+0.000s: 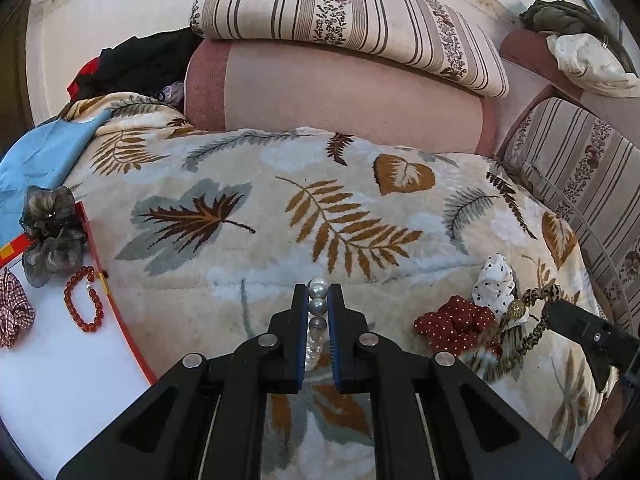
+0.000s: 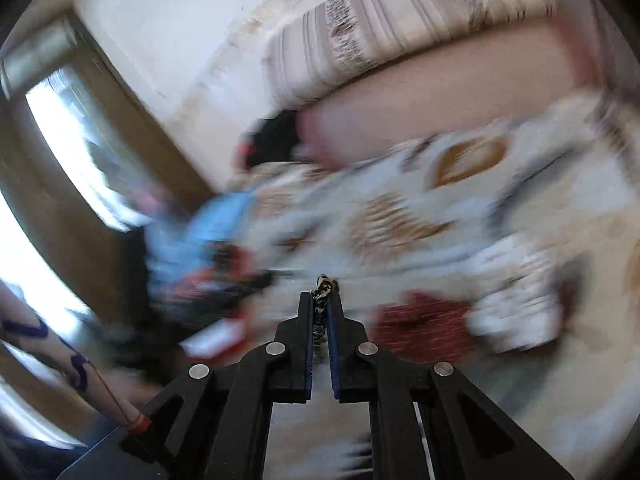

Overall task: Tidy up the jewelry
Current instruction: 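Grasp the pearl bracelet with the left tool while the right tool grasps the gold chain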

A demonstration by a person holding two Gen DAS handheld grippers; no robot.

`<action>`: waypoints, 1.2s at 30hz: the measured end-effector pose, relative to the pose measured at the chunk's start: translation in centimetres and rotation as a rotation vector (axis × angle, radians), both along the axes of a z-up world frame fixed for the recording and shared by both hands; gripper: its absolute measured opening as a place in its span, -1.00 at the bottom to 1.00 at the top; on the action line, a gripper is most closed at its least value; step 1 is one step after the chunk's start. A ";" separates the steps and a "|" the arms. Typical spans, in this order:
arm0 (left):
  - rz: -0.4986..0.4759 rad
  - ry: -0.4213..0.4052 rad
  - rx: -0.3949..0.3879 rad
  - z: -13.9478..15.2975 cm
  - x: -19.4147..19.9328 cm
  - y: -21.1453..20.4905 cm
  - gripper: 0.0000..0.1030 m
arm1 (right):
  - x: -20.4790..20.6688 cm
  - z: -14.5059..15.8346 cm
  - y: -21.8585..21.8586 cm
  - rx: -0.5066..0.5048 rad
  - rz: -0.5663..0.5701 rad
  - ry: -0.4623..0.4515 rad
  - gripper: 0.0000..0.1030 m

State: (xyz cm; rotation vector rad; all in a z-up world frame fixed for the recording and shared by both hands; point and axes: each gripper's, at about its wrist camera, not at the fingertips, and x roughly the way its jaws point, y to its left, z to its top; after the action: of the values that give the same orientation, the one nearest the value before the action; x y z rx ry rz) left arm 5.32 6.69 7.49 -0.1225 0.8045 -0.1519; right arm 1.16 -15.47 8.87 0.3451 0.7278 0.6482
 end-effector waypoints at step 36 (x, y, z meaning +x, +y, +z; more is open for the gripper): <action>-0.035 -0.072 0.023 1.1 -1.2 -1.0 -0.82 | 0.5 -0.9 -1.2 0.085 -0.029 0.041 -0.86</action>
State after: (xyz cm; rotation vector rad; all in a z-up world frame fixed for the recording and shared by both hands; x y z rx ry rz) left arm 4.14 5.69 8.55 -0.0806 0.7365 -0.1789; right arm 1.64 -16.64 7.92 0.4478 0.7348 0.6471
